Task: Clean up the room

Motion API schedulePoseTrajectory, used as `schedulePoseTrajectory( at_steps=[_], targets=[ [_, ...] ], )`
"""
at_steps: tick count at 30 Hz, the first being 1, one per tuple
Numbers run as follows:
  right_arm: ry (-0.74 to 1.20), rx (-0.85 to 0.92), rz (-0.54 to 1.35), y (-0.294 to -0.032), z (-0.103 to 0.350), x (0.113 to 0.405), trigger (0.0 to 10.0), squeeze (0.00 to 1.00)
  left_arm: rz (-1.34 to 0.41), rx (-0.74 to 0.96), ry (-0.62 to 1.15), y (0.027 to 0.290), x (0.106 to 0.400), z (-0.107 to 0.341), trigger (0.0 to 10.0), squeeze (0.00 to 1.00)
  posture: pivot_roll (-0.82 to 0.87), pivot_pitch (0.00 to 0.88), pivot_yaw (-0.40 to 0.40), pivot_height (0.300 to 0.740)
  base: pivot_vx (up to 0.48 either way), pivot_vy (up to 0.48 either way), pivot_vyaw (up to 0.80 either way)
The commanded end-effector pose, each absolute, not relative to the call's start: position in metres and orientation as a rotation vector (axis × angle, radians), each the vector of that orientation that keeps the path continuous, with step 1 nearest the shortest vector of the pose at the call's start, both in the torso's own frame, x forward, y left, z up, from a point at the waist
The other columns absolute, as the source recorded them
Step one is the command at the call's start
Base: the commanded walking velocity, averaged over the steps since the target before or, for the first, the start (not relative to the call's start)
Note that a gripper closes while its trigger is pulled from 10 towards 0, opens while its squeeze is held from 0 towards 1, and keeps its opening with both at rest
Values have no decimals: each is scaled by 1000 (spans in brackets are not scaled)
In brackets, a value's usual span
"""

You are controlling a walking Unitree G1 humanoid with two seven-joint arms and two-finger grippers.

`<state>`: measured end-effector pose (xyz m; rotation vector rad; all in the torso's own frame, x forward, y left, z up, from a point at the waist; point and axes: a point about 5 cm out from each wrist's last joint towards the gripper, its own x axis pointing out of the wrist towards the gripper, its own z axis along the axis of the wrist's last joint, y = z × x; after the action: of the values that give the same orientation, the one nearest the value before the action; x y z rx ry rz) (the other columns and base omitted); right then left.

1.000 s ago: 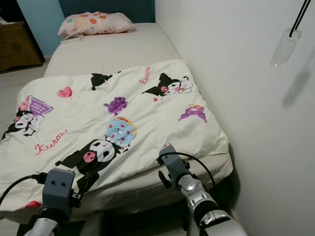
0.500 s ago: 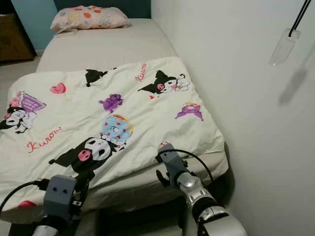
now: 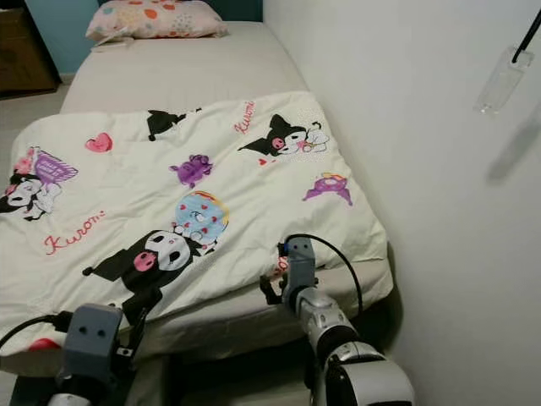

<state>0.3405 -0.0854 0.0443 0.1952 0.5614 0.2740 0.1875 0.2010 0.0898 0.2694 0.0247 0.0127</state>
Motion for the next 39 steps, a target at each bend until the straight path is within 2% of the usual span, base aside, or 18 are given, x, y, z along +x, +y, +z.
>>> schedulePoseTrajectory(
  at_steps=[1, 5, 8, 9, 11, 14, 18, 19, 20, 27, 34, 39],
  targets=[
    [614, 287, 231, -83, 39, 337, 10000, 0, 7, 275, 41, 204, 184, 91, 10000, 0, 116, 246, -97, 541, 0, 0, 0],
    [643, 399, 191, -81, 38, 336, 10000, 0, 2, 274, 37, 205, 182, 95, 10000, 0, 121, 257, -96, 541, 0, 0, 0],
    [648, 420, 183, -81, 38, 336, 10000, 0, 0, 273, 38, 206, 182, 95, 10000, 0, 121, 257, -96, 541, 0, 0, 0],
    [627, 519, 145, -81, 41, 338, 10000, 1000, -15, 277, 27, 206, 182, 101, 10000, 0, 139, 284, -87, 541, 0, 0, 0],
    [627, 519, 145, -81, 41, 338, 10000, 1000, -15, 277, 27, 206, 182, 101, 10000, 0, 139, 284, -87, 541, 0, 0, 0],
    [573, 696, 96, -79, 49, 344, 10000, 1000, -39, 290, 7, 206, 181, 110, 10000, 0, 145, 291, -87, 541, 0, 0, 0],
    [552, 697, 117, -76, 55, 348, 10000, 1000, -40, 296, 8, 206, 179, 112, 10000, 0, 145, 290, -85, 541, 0, 0, 0],
    [539, 693, 127, -75, 58, 349, 10000, 816, -40, 297, 9, 207, 178, 112, 10000, 0, 145, 290, -86, 541, 0, 0, 0],
    [525, 697, 132, -74, 61, 351, 10000, 0, -40, 298, 10, 207, 177, 112, 10000, 0, 148, 289, -88, 541, 0, 0, 0],
    [511, 781, 103, -71, 66, 354, 10000, 0, -66, 307, 14, 202, 170, 115, 10000, 0, 184, 290, -87, 541, 0, 0, 0],
    [559, 717, 80, -67, 59, 350, 10000, 0, -90, 323, 30, 200, 164, 117, 10000, 0, 199, 300, -77, 541, 0, 0, 0],
    [571, 705, 6, -75, 53, 347, 10000, 0, -96, 326, 28, 202, 163, 122, 10000, 0, 199, 328, -69, 541, 0, 0, 0]
  ],
)
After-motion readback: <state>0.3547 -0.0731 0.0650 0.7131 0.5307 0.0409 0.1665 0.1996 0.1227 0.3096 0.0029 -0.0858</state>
